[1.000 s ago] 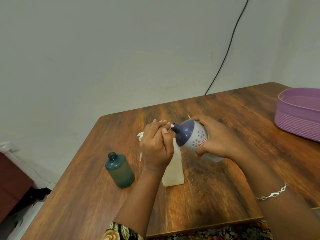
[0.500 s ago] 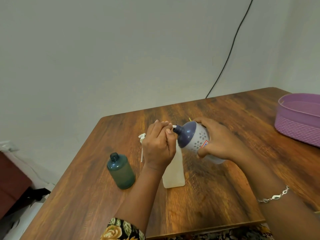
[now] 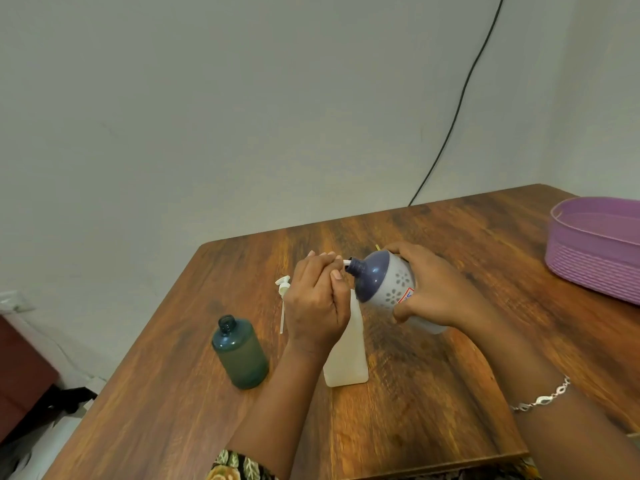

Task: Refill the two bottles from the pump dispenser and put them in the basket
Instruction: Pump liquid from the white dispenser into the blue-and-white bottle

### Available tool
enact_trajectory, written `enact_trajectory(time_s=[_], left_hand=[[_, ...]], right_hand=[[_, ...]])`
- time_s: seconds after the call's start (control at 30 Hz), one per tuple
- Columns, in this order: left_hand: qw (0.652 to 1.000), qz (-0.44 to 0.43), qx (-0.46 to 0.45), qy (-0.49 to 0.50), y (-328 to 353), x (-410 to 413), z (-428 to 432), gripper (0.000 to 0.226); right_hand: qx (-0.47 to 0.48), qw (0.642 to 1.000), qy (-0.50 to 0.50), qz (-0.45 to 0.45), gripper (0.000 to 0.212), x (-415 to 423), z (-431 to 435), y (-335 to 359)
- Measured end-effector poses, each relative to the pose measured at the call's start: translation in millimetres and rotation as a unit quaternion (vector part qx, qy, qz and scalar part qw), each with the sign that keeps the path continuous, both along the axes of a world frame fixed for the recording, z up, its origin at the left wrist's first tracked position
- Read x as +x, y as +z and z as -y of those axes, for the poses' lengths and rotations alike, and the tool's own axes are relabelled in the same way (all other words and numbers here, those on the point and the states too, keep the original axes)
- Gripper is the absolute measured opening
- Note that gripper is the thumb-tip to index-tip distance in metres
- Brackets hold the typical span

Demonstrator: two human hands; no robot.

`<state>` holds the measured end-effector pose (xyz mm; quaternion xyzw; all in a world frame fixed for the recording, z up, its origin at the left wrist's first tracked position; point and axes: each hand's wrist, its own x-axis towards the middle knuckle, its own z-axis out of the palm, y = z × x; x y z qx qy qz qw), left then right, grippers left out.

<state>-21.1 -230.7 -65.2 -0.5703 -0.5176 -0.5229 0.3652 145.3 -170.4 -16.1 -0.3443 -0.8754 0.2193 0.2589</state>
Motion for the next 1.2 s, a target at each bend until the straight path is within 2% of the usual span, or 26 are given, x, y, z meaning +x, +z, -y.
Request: enact_trajectory(time_s=[0.27,0.53,0.8,0.93,1.1,1.2], left_hand=[[0.999,0.046,0.003,0.003,-8,7,3,0.053],[0.999,0.048,0.012,0.005,-3,7,0,0.043],[0.998,0.057,0.009,-0.012,3,6,1,0.046],[0.998,0.062,0.010,0.009,-2,5,2,0.038],[0.998,0.057,0.020,0.008,-9,5,-2,0.055],[0.998,0.053,0.014,0.002,-1,6,0,0.047]], right_hand=[[-0.004,1.000,0.003,0.016,0.083,-3,3,-8],[-0.003,1.000,0.007,0.003,0.083,-3,1,-4],[-0.013,1.000,0.010,0.005,0.081,-1,2,-4],[-0.007,1.000,0.008,0.005,0.083,-1,-1,-3],[-0.006,1.000,0.011,0.022,0.082,-2,1,-6],[-0.003,1.000,0.011,0.012,0.081,-2,1,-4]])
